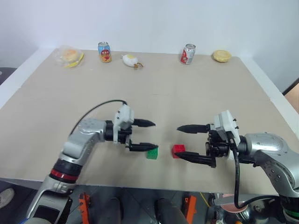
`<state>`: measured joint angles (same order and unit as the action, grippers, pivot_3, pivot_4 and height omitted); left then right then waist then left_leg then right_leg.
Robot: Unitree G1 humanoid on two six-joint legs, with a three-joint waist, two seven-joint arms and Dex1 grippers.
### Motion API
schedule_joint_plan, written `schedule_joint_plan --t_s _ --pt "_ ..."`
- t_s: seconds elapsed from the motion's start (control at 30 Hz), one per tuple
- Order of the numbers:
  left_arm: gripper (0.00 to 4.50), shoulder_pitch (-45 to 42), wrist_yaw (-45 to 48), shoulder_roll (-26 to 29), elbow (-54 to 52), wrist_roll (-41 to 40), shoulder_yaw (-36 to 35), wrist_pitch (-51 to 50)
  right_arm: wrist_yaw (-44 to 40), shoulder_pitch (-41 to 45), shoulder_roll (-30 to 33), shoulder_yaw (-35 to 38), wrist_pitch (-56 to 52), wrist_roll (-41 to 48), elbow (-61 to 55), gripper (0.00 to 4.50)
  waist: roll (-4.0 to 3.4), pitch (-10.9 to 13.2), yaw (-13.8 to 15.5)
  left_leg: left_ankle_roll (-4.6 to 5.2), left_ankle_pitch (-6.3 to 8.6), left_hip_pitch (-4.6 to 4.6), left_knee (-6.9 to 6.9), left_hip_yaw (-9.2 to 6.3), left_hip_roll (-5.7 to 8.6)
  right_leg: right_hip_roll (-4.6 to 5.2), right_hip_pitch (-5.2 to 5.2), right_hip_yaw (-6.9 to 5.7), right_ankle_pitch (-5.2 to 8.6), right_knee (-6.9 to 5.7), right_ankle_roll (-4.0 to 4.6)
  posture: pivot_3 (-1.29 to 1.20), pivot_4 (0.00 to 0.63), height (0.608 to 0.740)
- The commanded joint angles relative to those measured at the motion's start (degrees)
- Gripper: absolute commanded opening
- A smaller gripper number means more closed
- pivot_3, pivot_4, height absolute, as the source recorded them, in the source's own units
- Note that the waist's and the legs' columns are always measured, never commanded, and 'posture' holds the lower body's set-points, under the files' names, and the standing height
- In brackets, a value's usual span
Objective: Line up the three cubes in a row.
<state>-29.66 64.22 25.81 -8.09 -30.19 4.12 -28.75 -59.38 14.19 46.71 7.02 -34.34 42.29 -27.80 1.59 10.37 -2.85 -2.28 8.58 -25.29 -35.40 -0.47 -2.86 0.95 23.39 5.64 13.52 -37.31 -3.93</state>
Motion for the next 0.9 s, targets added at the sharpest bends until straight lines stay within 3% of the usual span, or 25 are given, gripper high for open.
schedule_joint_plan --t_s 0.03,0.23,0.4,0.6,0.9 --pt "4.48 0.9 -11.1 0.7 -6.7 -3.0 -8.9 -4.6 4.7 5.6 -3.9 -0.2 -0.2 1.2 1.0 4.5 0.01 0.0 0.1 0.0 0.0 0.01 0.0 -0.03 0.0 -0.01 -0.04 -0.02 0.0 0.0 0.0 0.0 0.15 0.733" --pt "4.48 5.4 -39.7 -5.8 -15.5 0.8 -23.0 -6.5 10.0 14.3 -11.2 -4.8 0.3 -2.7 6.1 4.5 0.06 0.0 0.3 0.0 -0.05 0.1 -0.03 -0.03 -0.06 -0.09 -0.06 0.0 -0.15 -0.01 0.06 0.0 0.15 0.733" --pt "4.48 14.5 -55.4 -12.1 -22.5 6.5 -25.5 -6.6 7.4 17.7 -14.2 -8.2 2.8 -4.9 10.7 4.5 0.1 0.0 0.2 -0.04 -0.01 0.0 0.01 0.04 0.01 -0.04 -0.06 0.11 -0.23 0.04 -0.3 0.0 0.15 0.733" --pt "4.48 23.3 -59.3 -15.9 -20.5 11.7 -22.7 -0.9 1.1 19.6 -15.9 -11.4 6.4 -6.6 13.9 4.5 0.14 0.0 0.3 -0.05 -0.03 -0.01 -0.01 -0.04 0.0 -0.08 -0.06 0.04 -0.14 0.03 0.02 0.0 0.15 0.733" --pt "4.48 23.5 -58.9 -16.1 -11.2 13.9 -19.7 3.5 -1.1 21.2 -16.9 -13.1 7.1 -8.1 14.7 4.5 0.16 0.0 0.2 -0.04 -0.09 0.11 -0.03 -0.01 -0.01 -0.08 0.0 0.01 -0.31 0.03 0.18 0.0 0.15 0.733"
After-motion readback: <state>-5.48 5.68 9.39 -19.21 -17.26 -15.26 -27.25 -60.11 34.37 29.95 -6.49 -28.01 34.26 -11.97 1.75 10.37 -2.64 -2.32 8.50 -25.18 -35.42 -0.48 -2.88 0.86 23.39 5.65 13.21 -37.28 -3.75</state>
